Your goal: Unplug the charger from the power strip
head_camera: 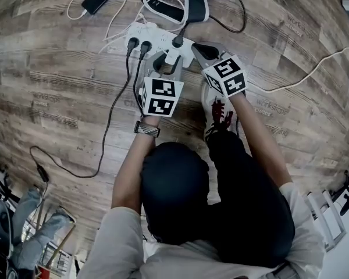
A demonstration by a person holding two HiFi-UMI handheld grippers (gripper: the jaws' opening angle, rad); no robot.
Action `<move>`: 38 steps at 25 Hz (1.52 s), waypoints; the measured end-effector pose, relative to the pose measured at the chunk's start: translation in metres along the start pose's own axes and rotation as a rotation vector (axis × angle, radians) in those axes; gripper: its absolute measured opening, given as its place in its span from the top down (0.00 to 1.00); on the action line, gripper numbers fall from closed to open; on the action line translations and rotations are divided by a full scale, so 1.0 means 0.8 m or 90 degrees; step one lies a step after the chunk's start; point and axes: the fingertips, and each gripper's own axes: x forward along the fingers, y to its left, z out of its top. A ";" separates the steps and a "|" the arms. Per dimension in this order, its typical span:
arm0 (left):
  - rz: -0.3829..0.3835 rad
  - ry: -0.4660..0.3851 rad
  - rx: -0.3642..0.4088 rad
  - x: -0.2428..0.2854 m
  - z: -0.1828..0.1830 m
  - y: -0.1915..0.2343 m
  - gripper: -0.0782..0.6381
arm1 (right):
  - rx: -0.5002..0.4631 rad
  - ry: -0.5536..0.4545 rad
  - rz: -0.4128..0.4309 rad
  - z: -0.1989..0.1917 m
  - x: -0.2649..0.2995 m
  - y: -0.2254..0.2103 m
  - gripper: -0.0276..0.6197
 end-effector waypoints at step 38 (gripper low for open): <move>-0.002 -0.014 0.022 -0.003 0.000 0.004 0.68 | 0.013 0.001 -0.010 0.000 0.002 0.004 0.96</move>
